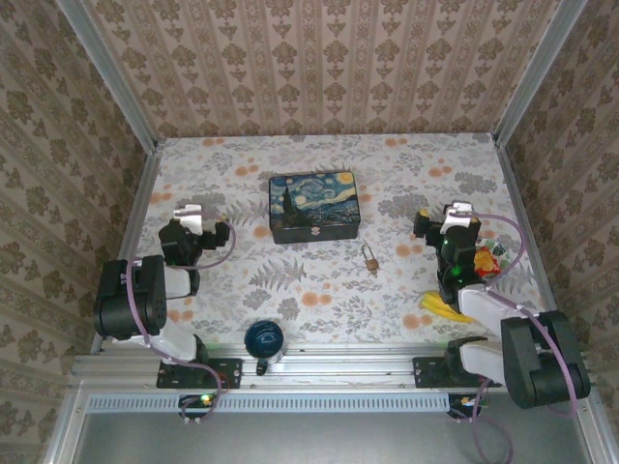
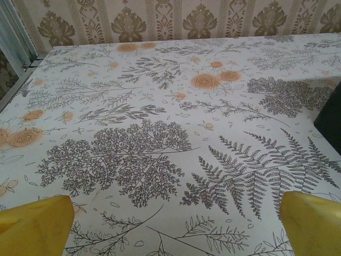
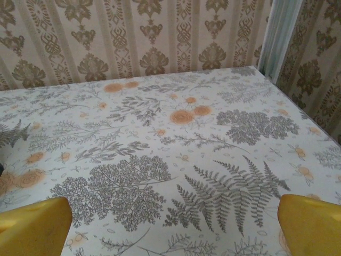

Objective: Unlock a padlock with a key

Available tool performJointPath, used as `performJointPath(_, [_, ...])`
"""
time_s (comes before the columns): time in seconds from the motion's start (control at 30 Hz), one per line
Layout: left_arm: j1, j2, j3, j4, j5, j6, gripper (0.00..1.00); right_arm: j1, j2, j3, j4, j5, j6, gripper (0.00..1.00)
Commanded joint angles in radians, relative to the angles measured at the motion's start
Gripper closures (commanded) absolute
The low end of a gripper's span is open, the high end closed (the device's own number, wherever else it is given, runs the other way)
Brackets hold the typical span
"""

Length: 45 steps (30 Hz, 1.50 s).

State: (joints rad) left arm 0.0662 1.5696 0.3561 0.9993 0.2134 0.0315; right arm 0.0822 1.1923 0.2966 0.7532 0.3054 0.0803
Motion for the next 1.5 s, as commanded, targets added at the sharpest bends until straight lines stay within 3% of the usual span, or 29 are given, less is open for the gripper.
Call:
performJointPath(0.0, [-0.005,-0.008,0.006,-0.013,0.016,0.019,0.0,-0.022,0.009,0.001,0.078,-0.042,-0.028,0.0])
performJointPath(0.3, [-0.006,-0.008,0.006,-0.013,0.015,0.02,0.0,-0.068,0.021,-0.044,0.12,-0.182,-0.023,0.0])
performJointPath(0.5, [-0.005,-0.008,0.006,-0.011,0.014,0.02,0.0,-0.07,0.103,-0.064,0.208,-0.189,-0.029,0.0])
performJointPath(0.73, [-0.006,-0.008,0.006,-0.013,0.015,0.02,0.0,-0.105,0.335,-0.01,0.332,-0.203,0.019,0.0])
performJointPath(0.9, [-0.008,-0.008,0.007,-0.018,0.014,0.022,0.0,-0.103,0.327,0.065,0.181,-0.211,0.014,0.0])
performJointPath(1.0, [-0.009,-0.008,0.009,-0.019,0.014,0.023,0.0,-0.099,0.337,0.117,0.089,-0.341,-0.043,0.0])
performJointPath(1.13, [-0.009,-0.007,0.009,-0.02,0.012,0.025,0.0,-0.102,0.335,0.105,0.11,-0.4,-0.063,0.0])
performJointPath(1.47, [-0.023,-0.01,0.018,-0.038,0.009,0.043,0.0,-0.102,0.334,0.107,0.107,-0.398,-0.064,0.0])
